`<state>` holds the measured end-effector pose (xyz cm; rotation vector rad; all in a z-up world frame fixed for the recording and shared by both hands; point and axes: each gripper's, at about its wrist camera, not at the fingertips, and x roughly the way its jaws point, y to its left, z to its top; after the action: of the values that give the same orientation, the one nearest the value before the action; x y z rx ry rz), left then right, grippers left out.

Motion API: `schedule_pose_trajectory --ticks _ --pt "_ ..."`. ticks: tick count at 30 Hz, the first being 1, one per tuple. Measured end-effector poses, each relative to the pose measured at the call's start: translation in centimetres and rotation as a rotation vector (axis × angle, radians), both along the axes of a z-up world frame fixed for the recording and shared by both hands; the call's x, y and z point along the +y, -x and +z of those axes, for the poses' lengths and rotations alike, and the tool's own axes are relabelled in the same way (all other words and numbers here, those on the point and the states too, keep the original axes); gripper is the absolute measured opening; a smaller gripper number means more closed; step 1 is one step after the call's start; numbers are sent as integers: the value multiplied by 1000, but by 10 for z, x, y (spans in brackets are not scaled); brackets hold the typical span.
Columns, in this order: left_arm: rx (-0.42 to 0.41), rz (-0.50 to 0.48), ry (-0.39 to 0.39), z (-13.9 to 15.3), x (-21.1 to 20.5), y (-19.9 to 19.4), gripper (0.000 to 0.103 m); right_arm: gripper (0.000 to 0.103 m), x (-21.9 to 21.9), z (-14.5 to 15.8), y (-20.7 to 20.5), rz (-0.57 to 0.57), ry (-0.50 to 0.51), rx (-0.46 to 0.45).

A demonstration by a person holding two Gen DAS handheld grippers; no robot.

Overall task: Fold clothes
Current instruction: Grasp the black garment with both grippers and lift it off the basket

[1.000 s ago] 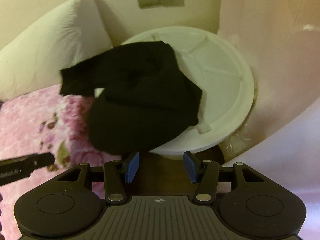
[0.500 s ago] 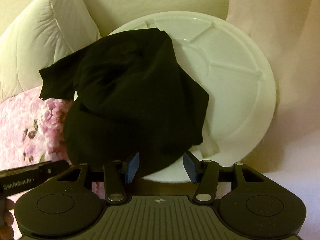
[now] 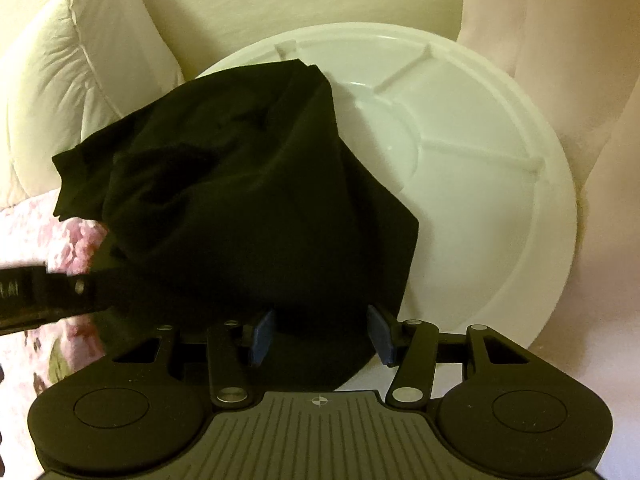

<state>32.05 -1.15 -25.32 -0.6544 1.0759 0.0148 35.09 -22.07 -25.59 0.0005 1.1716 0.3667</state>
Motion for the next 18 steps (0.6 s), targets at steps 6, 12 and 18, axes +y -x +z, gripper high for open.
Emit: schedule_pose_trajectory --ticks 6,12,18 --pt "13 94 61 -10 8 -11 39 53 -6 13 7 23 -16 -69" --pt "43 163 119 -27 13 -18 41 53 3 17 11 103 44 -131" --pt "8 191 121 -25 12 -20 42 53 2 18 19 154 83 -198"
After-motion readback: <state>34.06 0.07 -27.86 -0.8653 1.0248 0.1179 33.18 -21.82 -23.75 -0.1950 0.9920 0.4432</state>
